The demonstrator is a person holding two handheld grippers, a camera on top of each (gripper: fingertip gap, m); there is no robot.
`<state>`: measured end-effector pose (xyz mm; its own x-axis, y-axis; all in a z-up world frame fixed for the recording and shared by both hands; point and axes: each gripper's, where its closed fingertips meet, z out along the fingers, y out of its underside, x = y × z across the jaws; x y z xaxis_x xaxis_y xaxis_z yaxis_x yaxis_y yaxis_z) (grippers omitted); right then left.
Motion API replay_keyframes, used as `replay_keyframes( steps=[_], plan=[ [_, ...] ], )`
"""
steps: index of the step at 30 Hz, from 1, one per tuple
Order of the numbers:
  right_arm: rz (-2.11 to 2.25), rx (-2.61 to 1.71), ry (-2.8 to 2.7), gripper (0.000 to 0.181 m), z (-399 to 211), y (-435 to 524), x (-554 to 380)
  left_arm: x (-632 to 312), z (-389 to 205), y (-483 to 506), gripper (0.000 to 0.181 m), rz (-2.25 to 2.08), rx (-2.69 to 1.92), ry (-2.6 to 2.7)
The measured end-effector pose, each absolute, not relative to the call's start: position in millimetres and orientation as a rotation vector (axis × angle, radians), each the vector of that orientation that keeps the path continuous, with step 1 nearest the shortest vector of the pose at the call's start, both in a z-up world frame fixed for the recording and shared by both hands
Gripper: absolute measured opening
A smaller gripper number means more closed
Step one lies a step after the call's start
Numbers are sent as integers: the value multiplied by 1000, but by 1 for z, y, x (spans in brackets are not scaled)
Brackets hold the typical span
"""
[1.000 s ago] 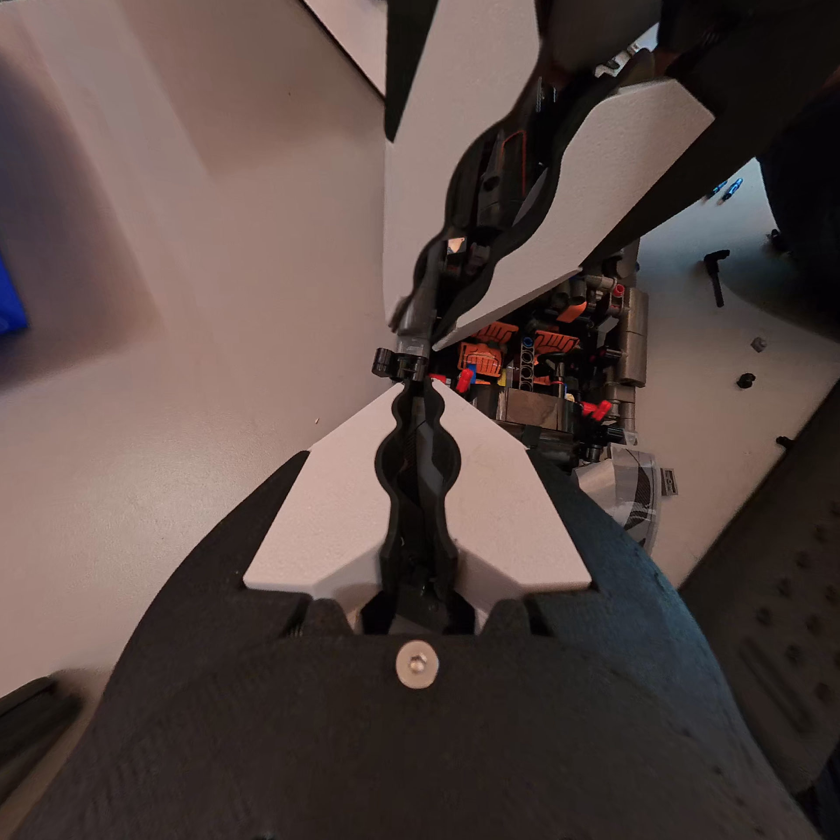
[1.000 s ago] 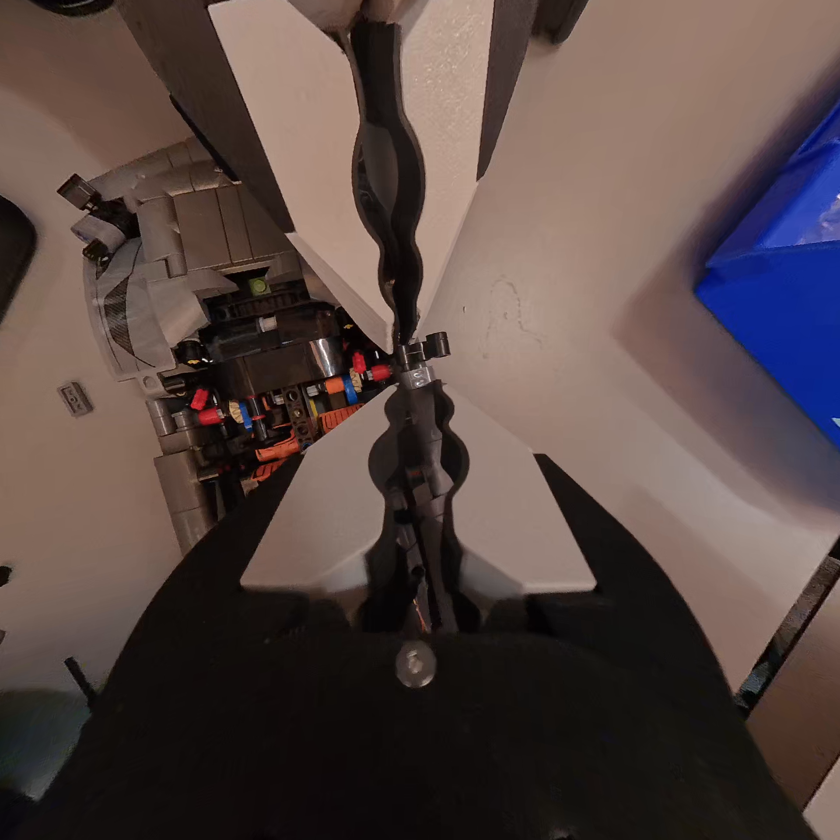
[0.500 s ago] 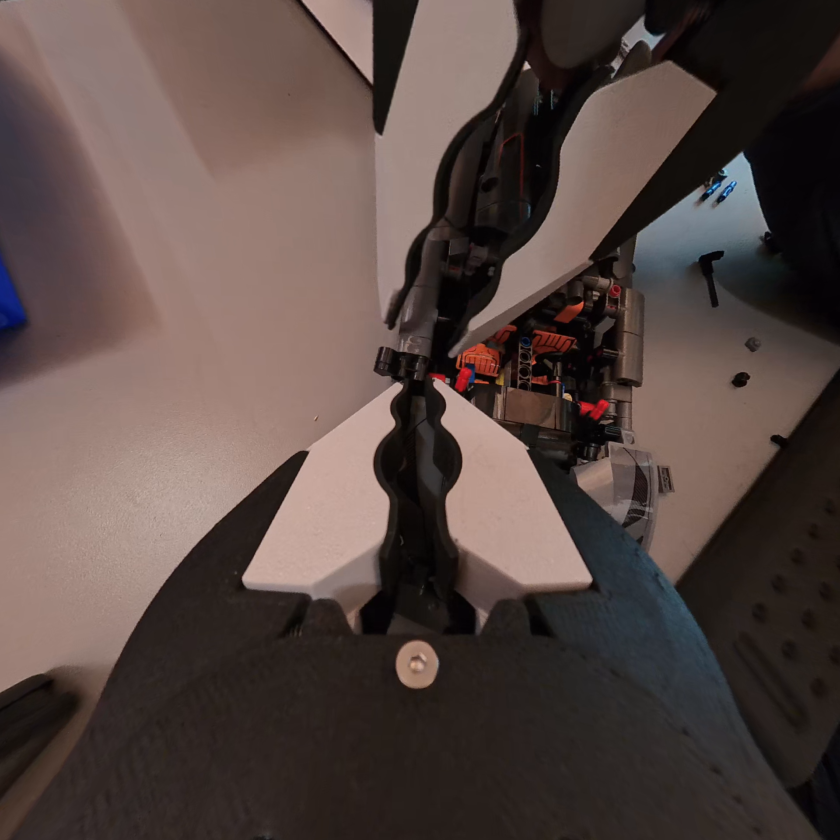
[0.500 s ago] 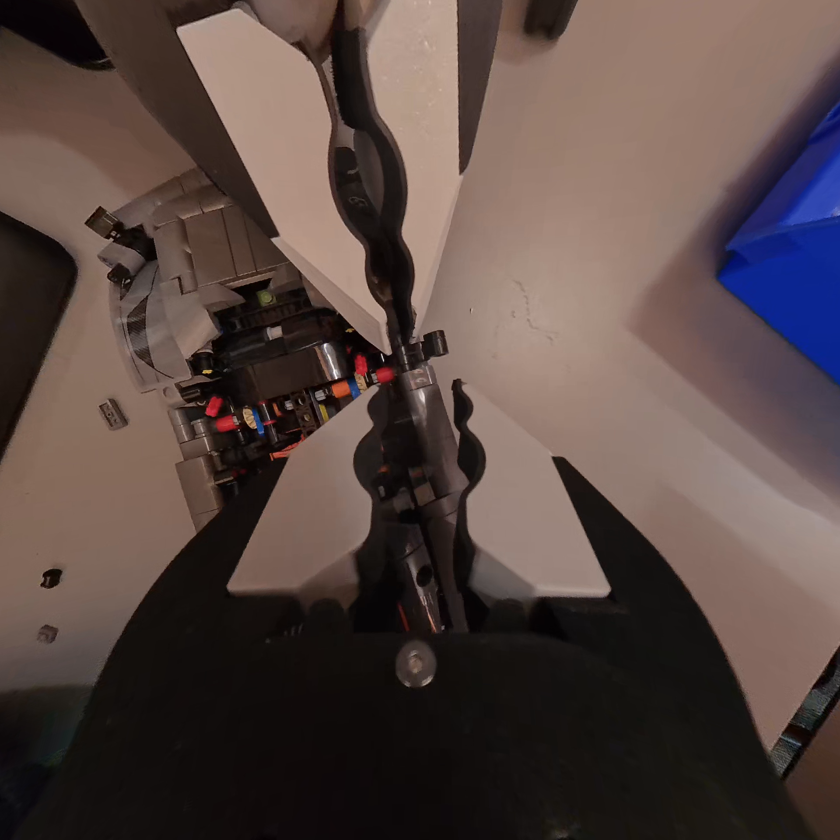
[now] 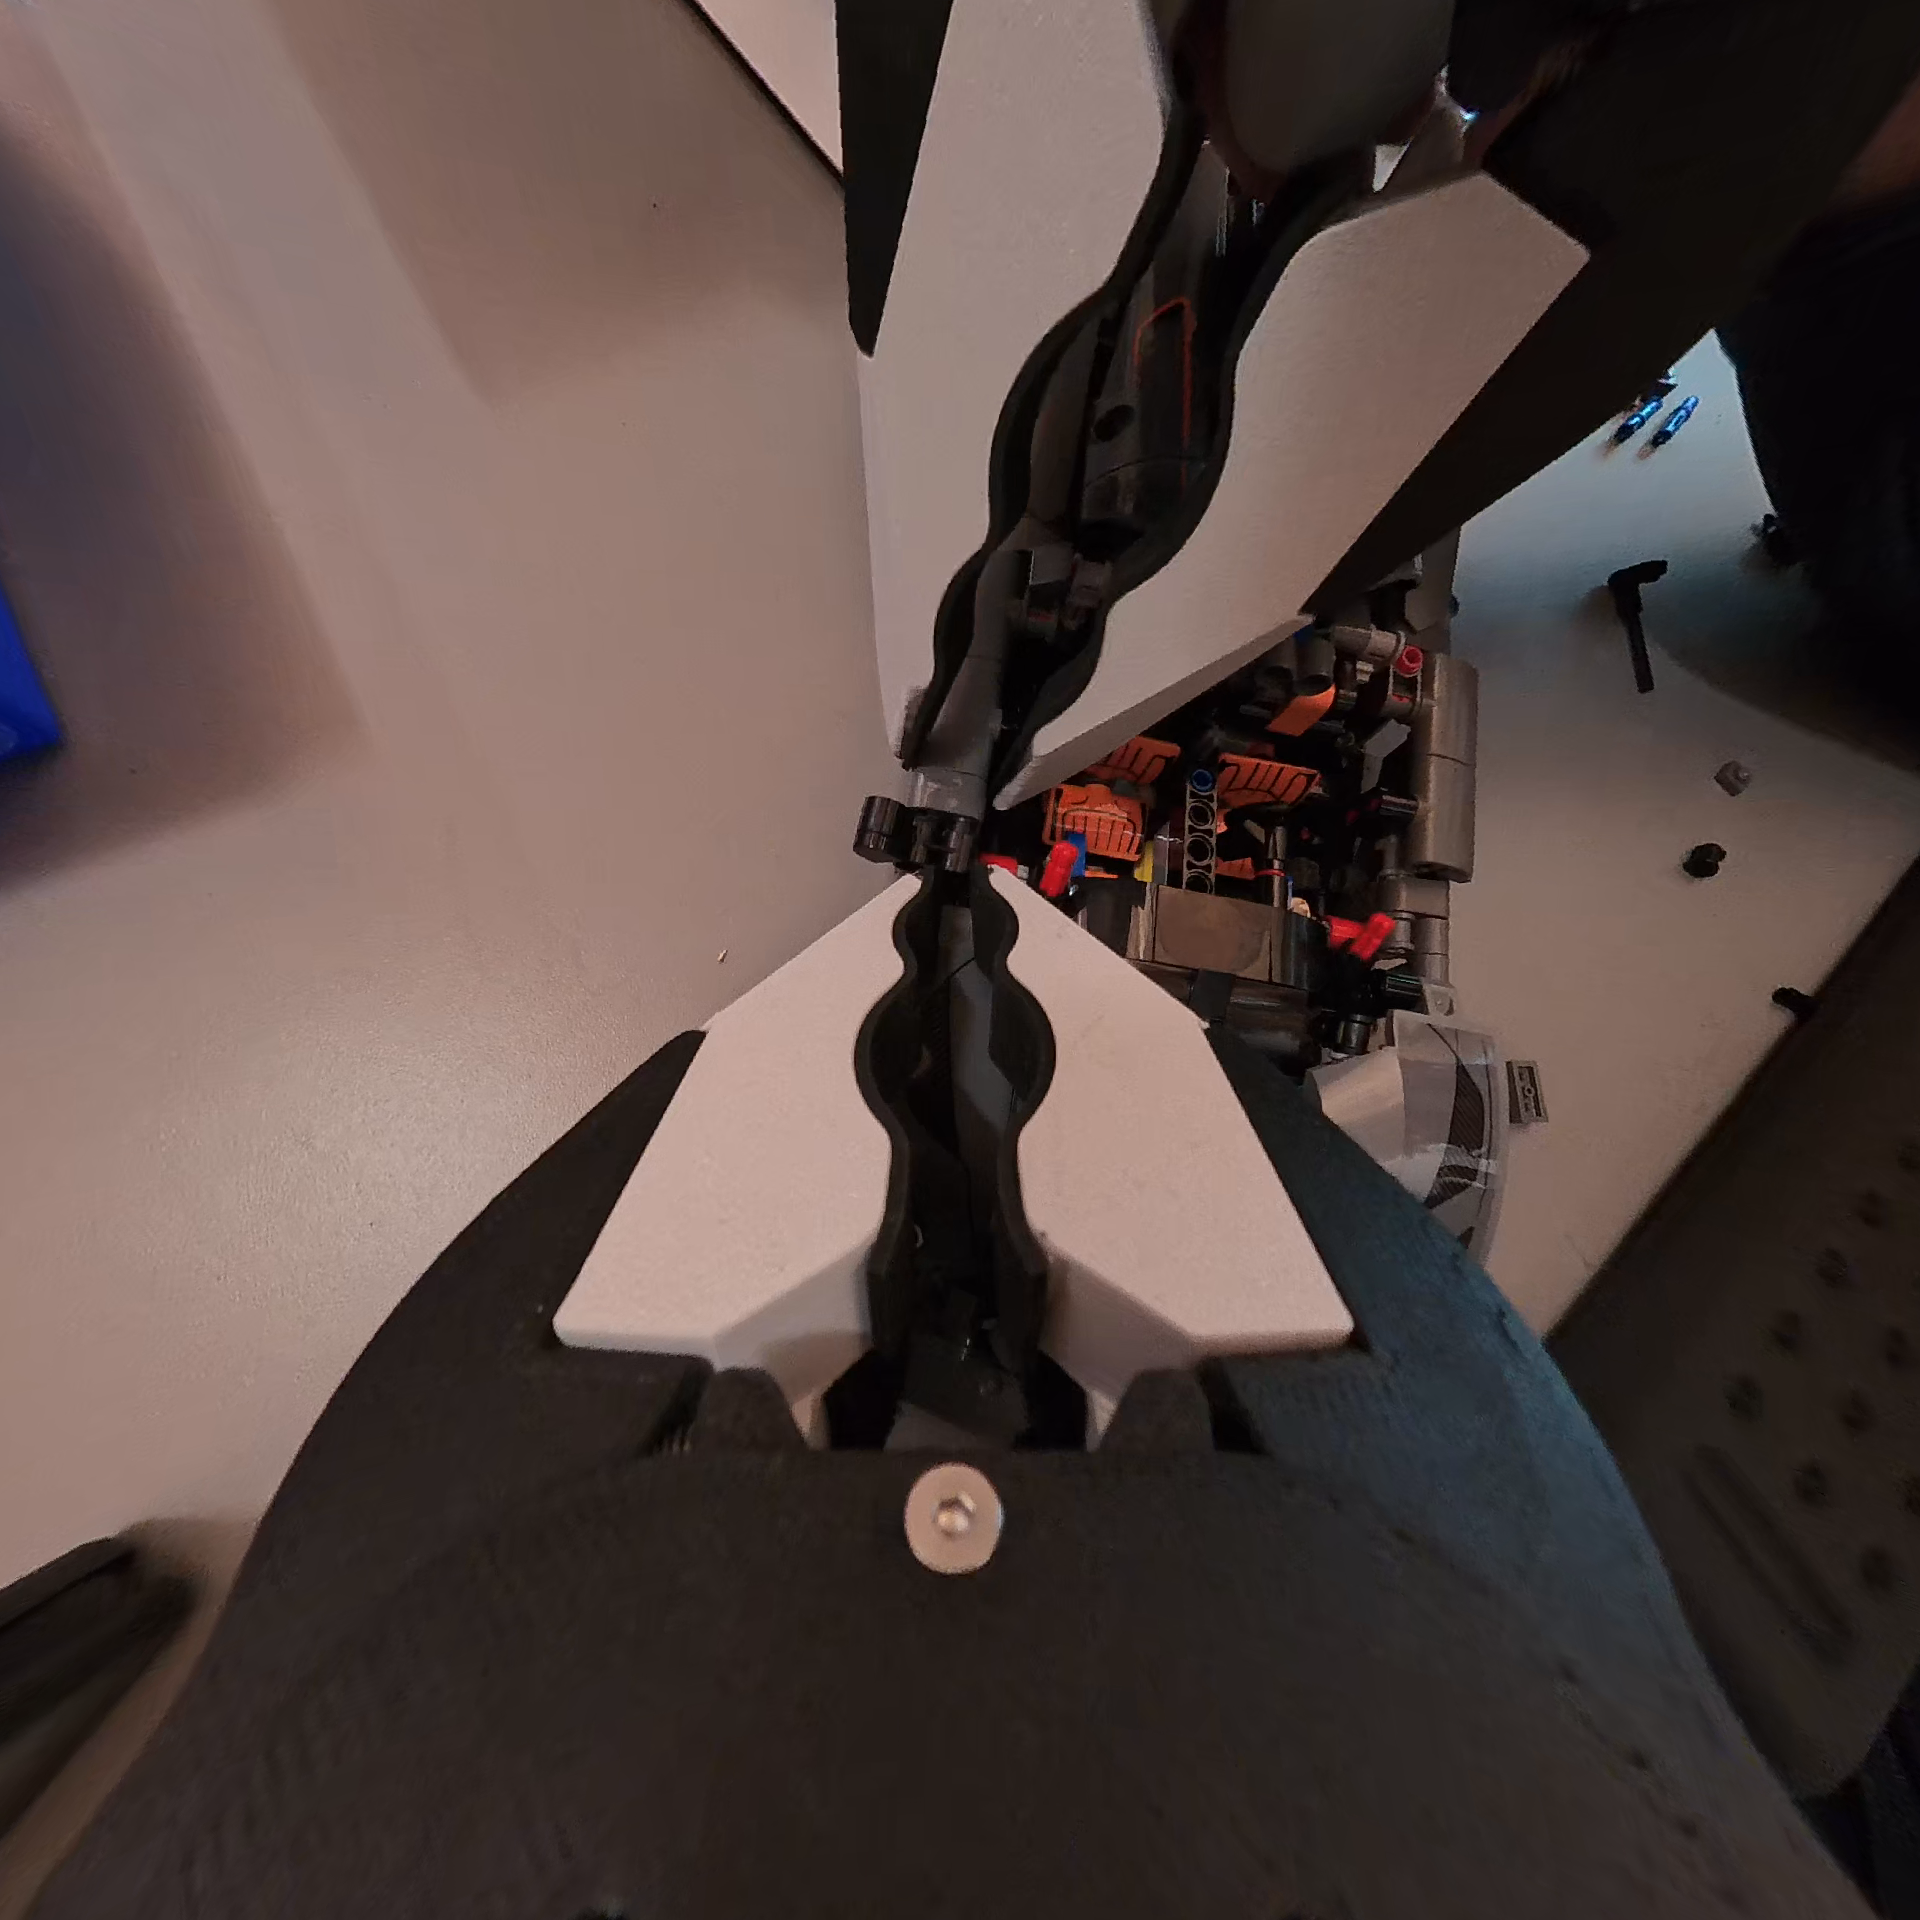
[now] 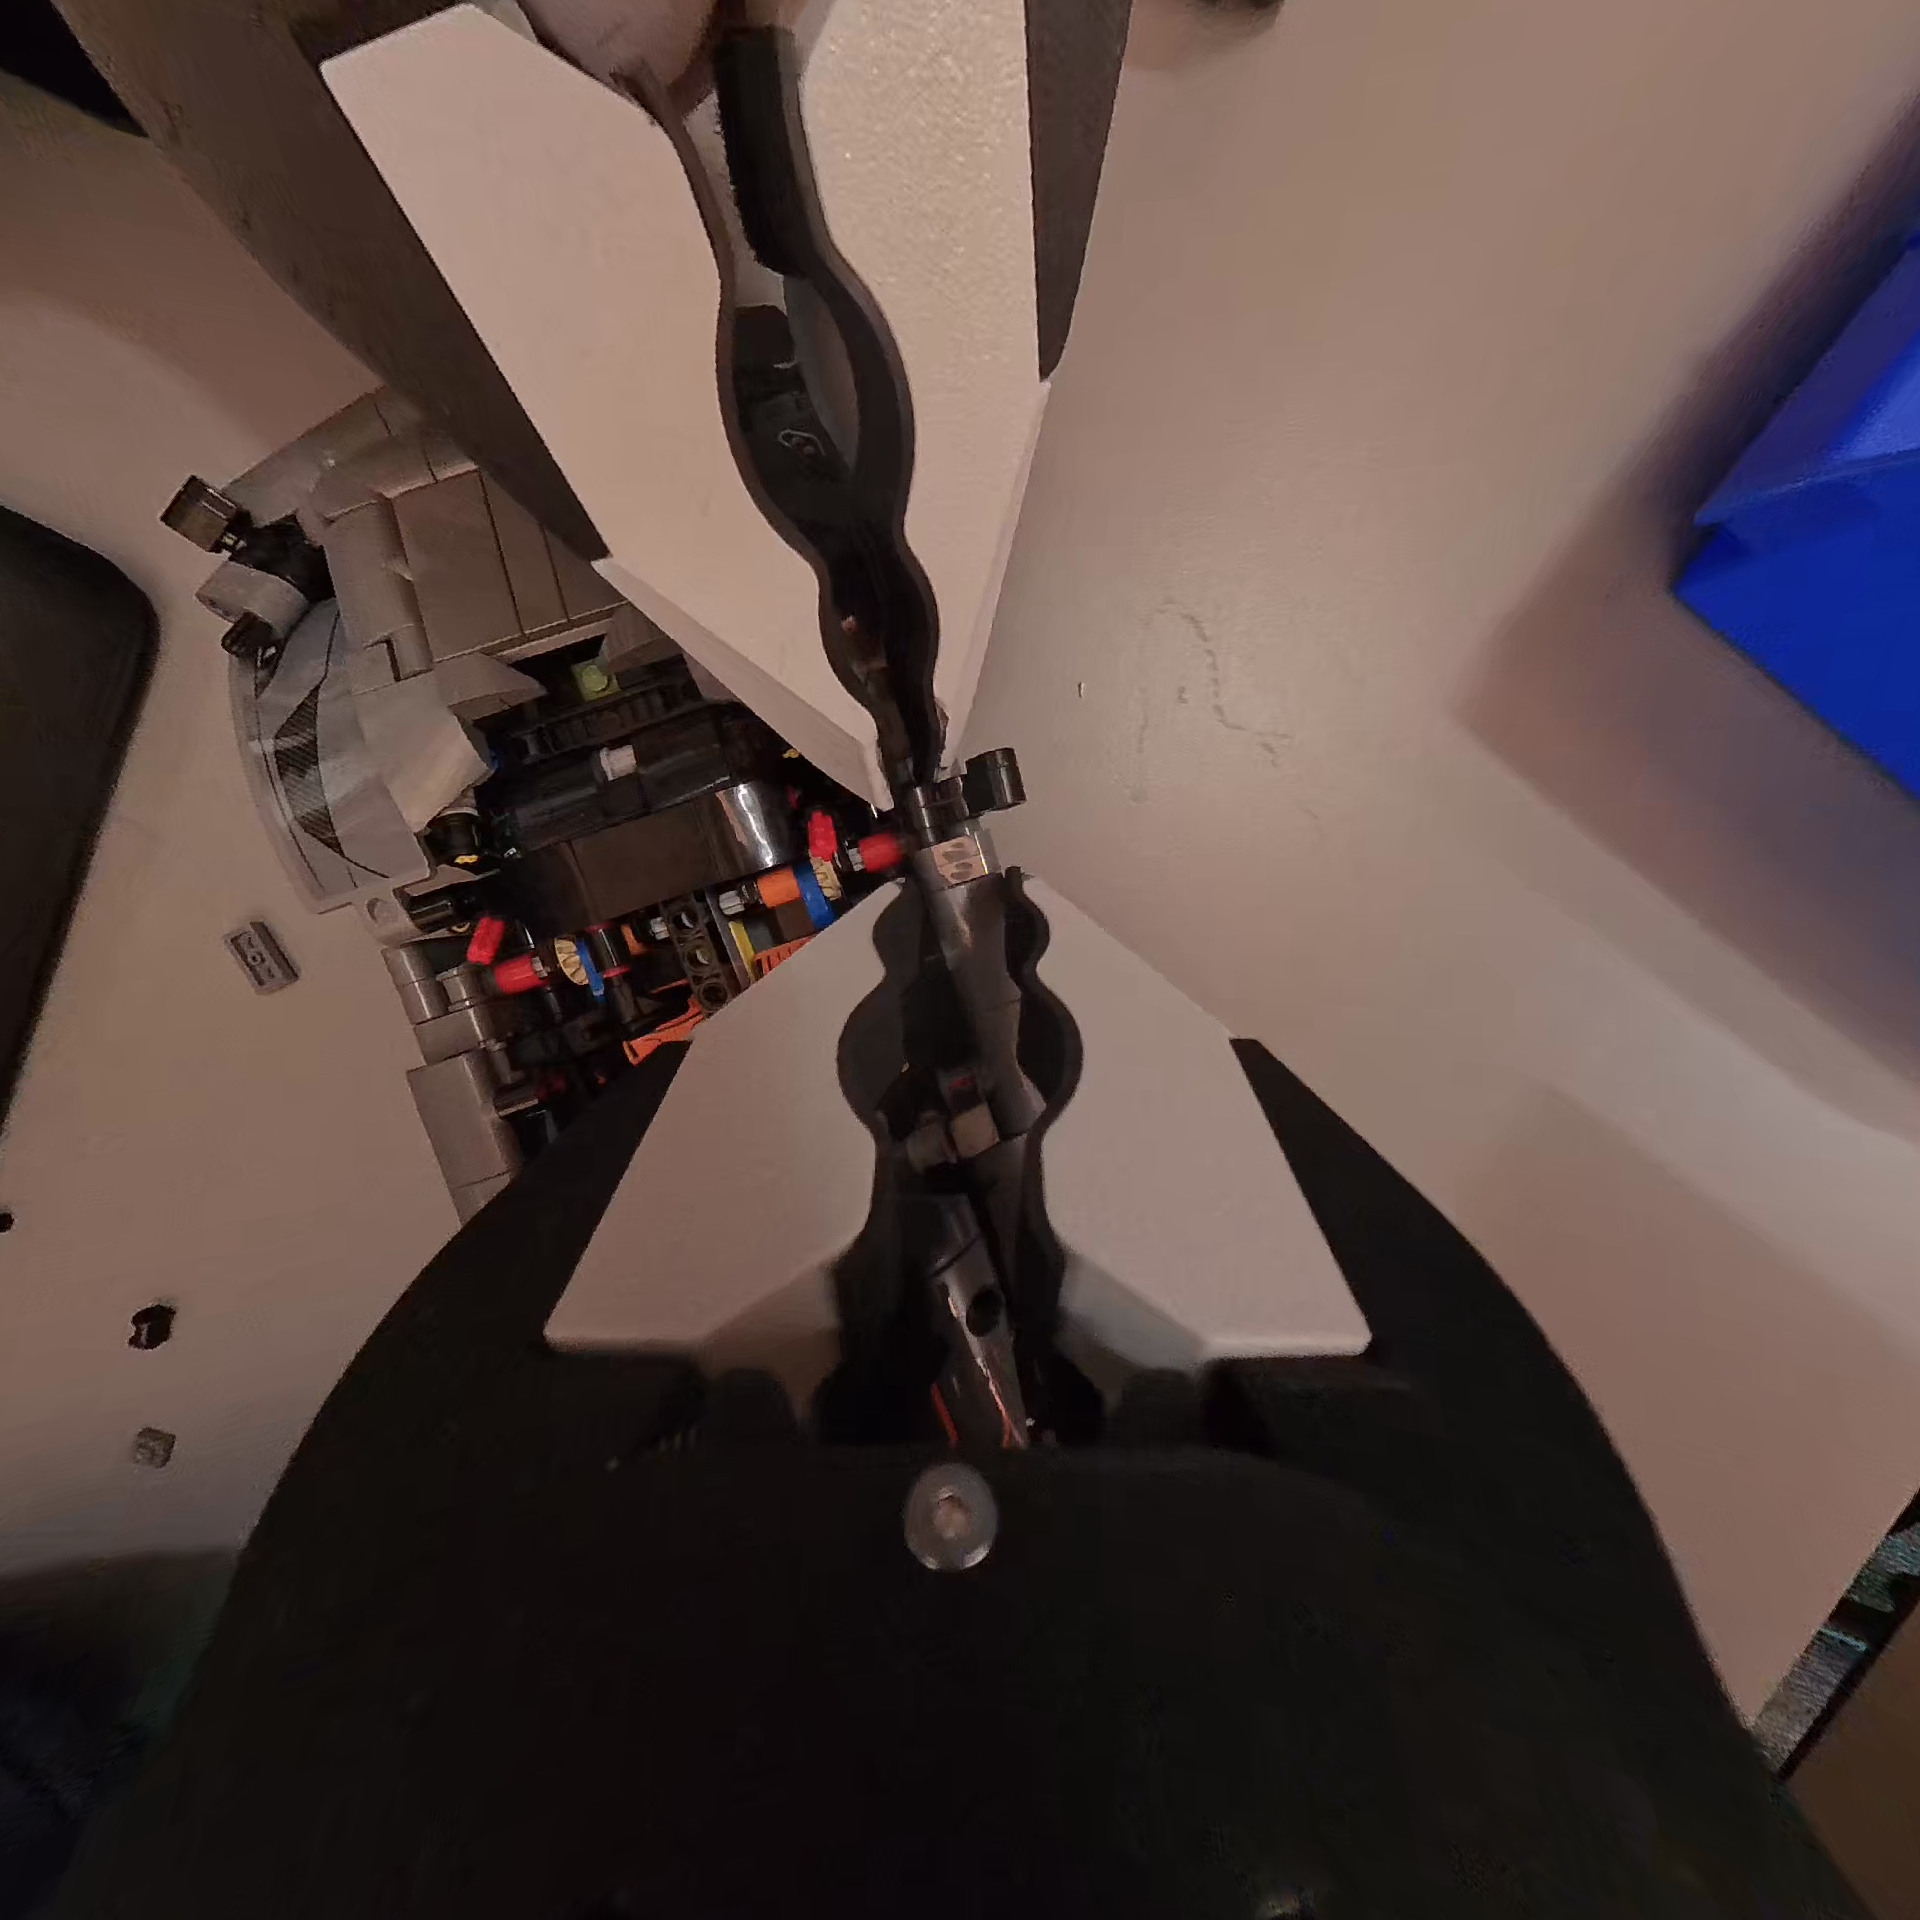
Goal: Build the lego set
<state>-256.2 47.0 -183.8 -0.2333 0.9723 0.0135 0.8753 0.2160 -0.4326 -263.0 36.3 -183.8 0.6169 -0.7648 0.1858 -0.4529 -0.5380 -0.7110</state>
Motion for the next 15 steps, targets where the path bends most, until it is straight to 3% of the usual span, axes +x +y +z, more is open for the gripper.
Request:
replay_keyframes(
  steps=[15],
  plan=[
    [546, -1748, -2194, 11, -185, 48, -259, -263, -185, 38, 0, -593, -2224, 968]
  ],
)
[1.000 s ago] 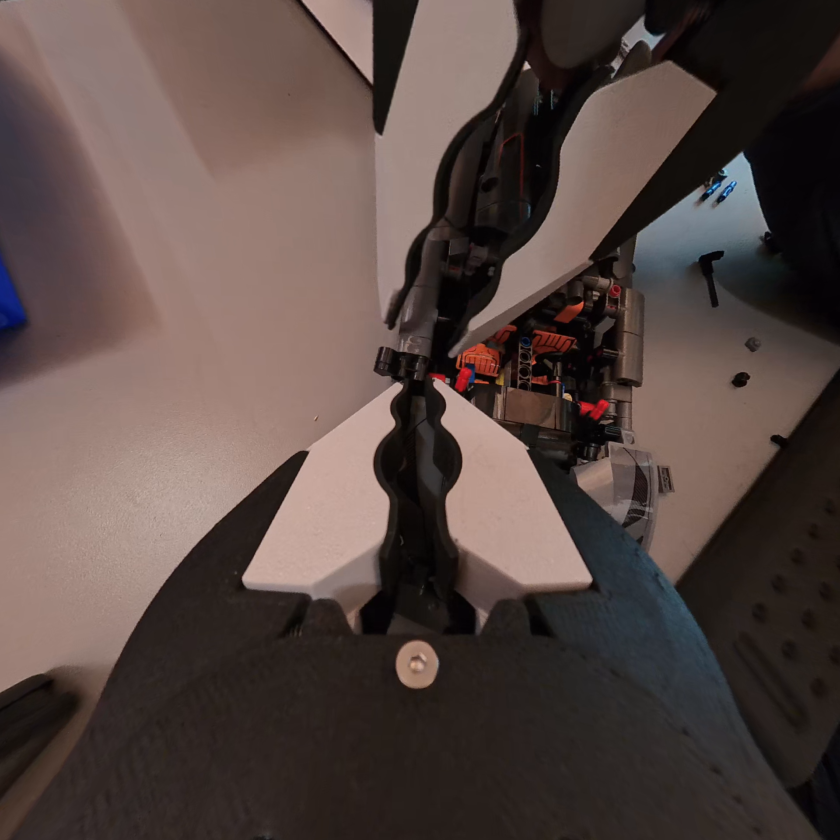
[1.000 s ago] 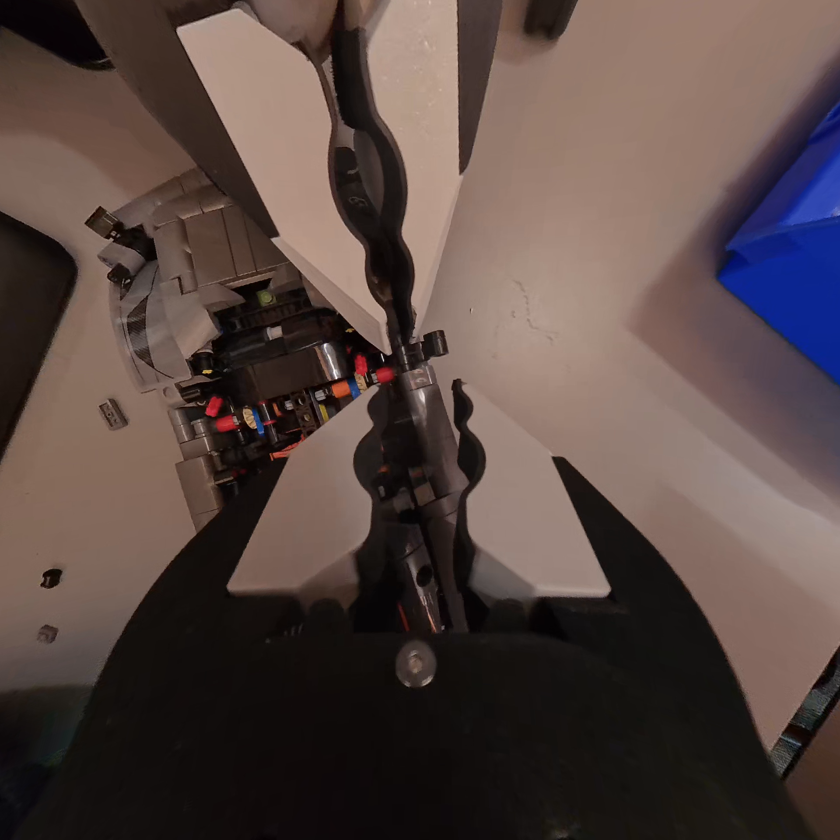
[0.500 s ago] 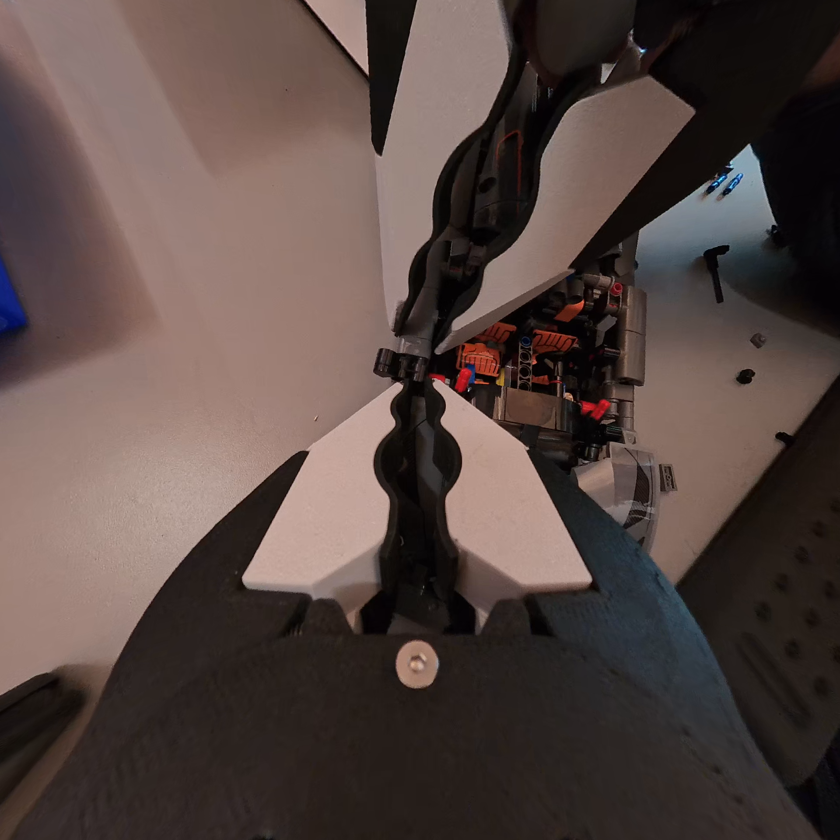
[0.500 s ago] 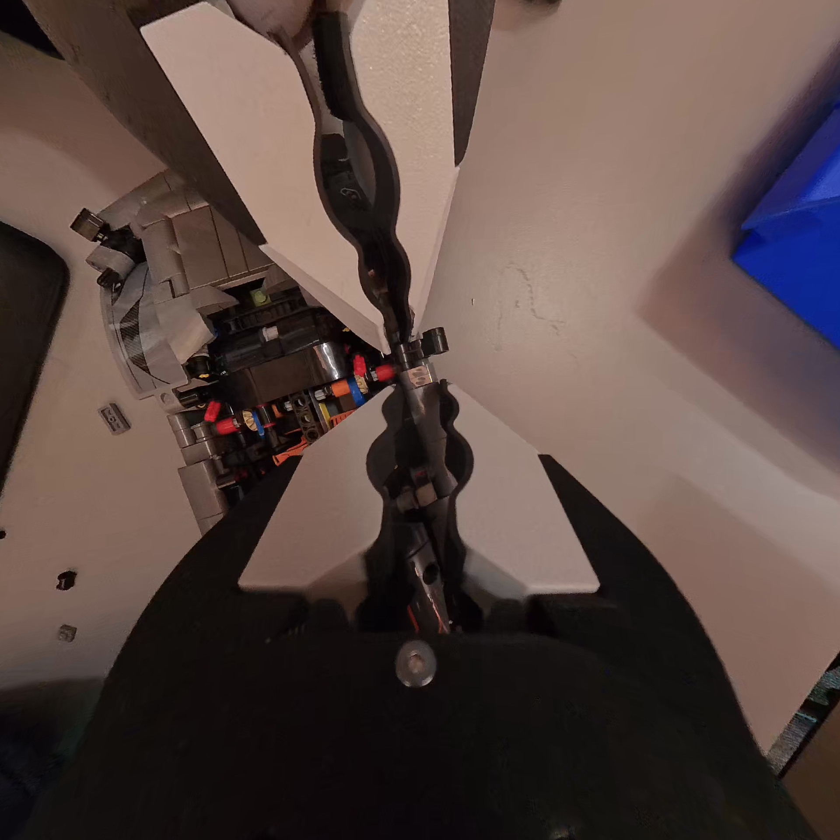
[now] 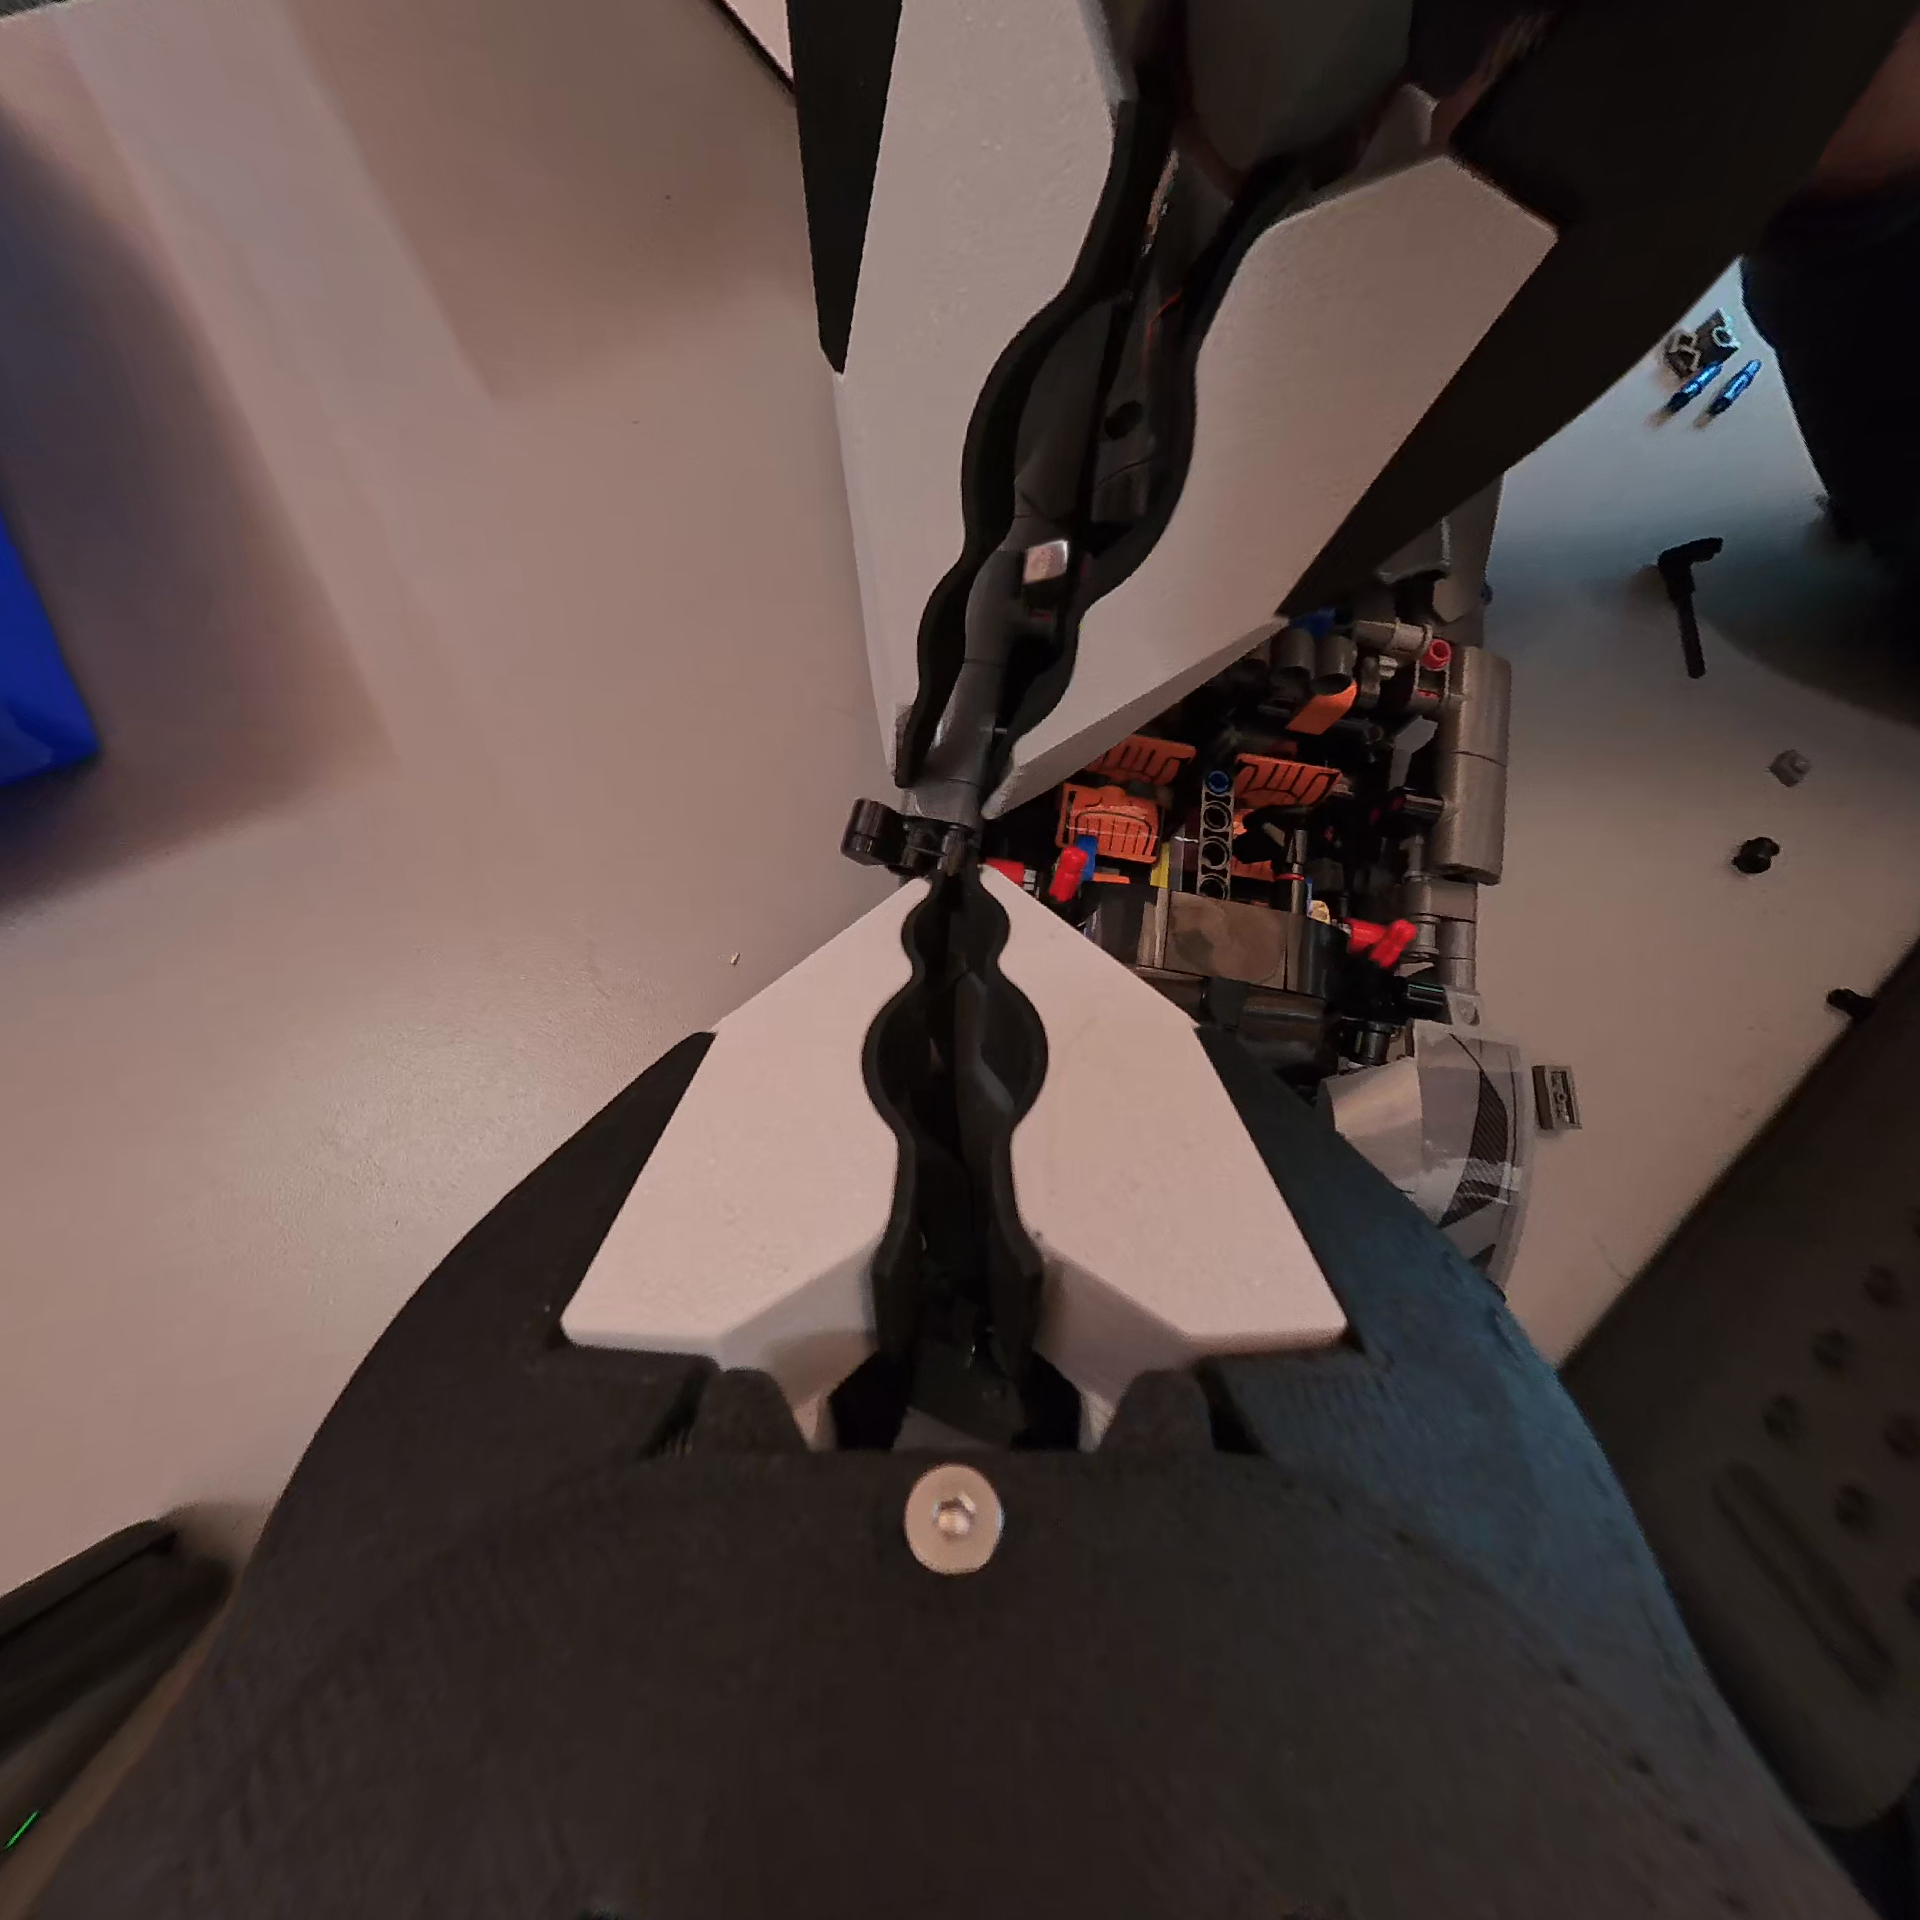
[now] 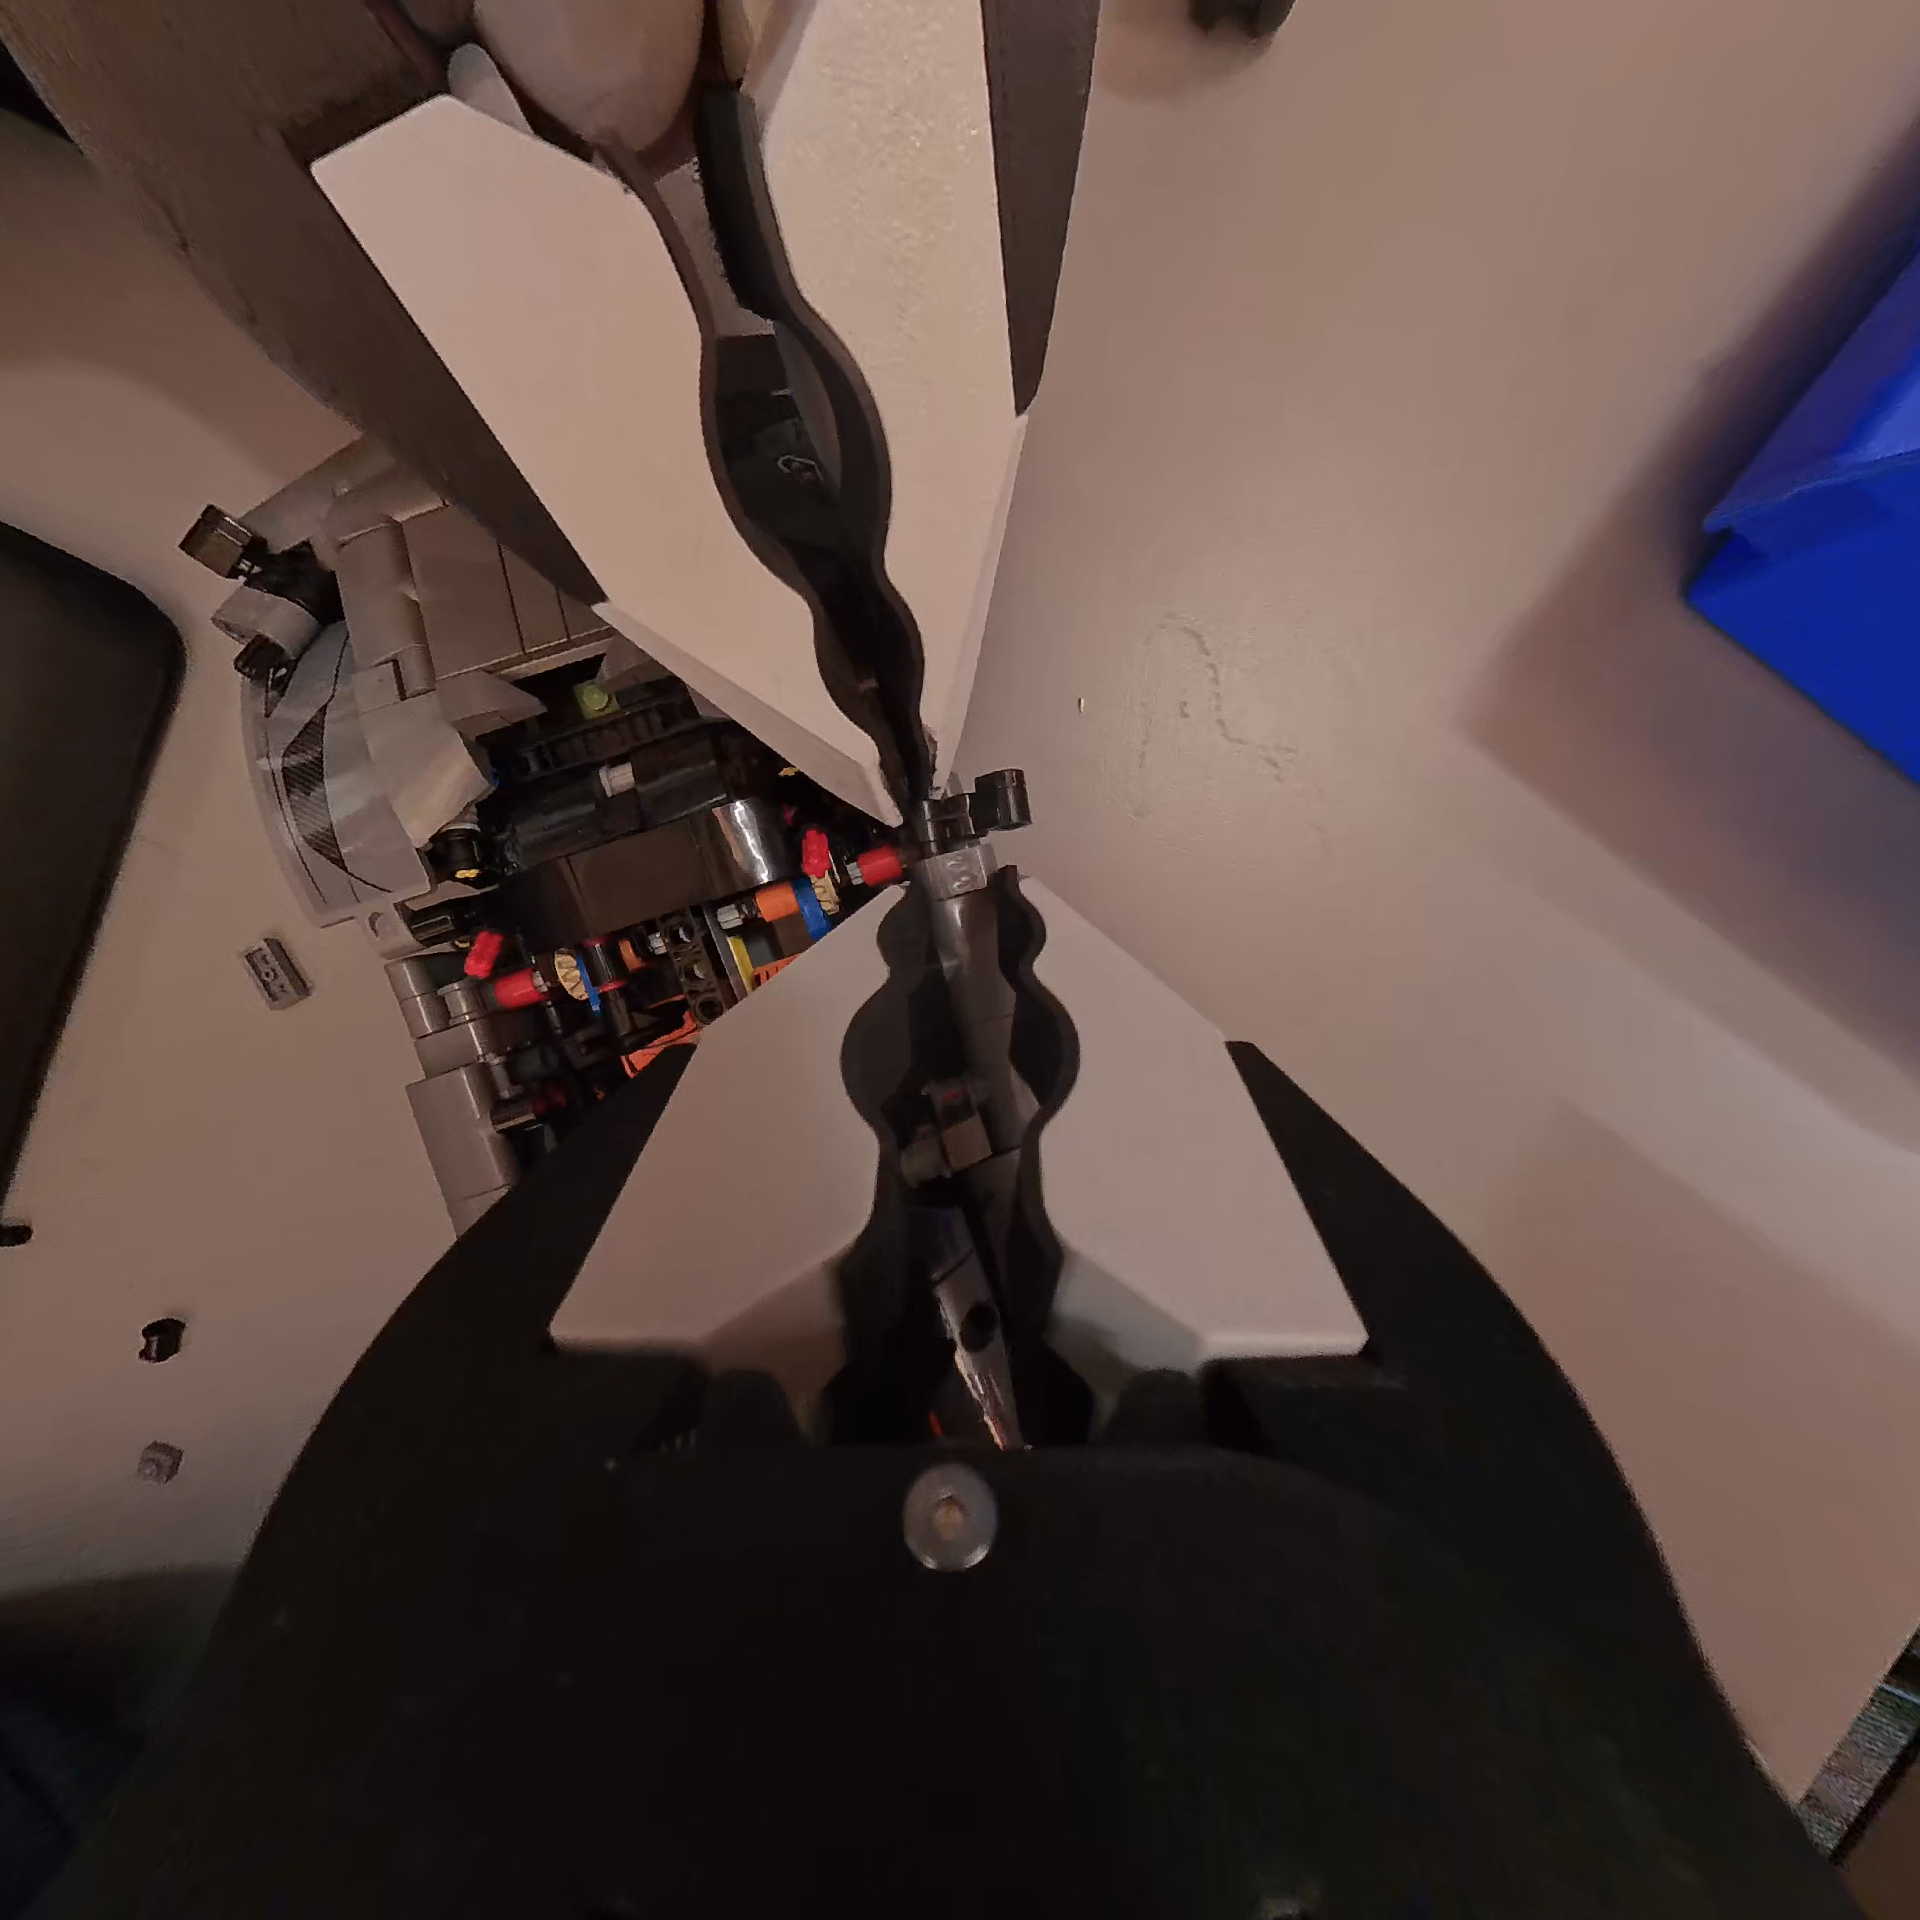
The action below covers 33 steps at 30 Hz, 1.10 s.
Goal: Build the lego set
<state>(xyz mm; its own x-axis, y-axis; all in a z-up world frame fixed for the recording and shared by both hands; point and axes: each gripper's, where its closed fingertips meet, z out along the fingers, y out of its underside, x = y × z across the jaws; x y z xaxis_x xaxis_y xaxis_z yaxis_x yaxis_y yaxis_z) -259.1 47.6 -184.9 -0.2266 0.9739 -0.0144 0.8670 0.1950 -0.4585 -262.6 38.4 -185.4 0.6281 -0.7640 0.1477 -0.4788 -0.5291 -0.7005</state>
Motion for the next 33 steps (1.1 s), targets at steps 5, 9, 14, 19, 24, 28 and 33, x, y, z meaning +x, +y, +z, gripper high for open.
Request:
replay_keyframes(
  steps=[5, 9, 14, 19, 24, 28, 33],
  plan=[
    [537, -1750, -2190, 10, -185, 48, -259, -262, -186, 39, 0, -570, -2231, 978],
    [557, -1748, -2188, 10, -185, 48, -259, -261, -187, 39, 0, -559, -2234, 991],
    [547, -1744, -2192, 9, -185, 48, -259, -261, -187, 39, 0, -556, -2242, 1000],
    [541, -1746, -2194, 9, -186, 48, -259, -260, -188, 40, 0, -542, -2252, 1011],
    [548, -1743, -2193, 9, -185, 48, -259, -260, -187, 39, 0, -538, -2245, 1015],
    [525, -1728, -2167, 12, -178, 50, -259, -260, -183, 39, 5, -560, -2214, 997],
    [519, -1736, -2053, 20, -150, 63, -250, -270, -182, 43, 13, -622, -2209, 899]
  ],
)
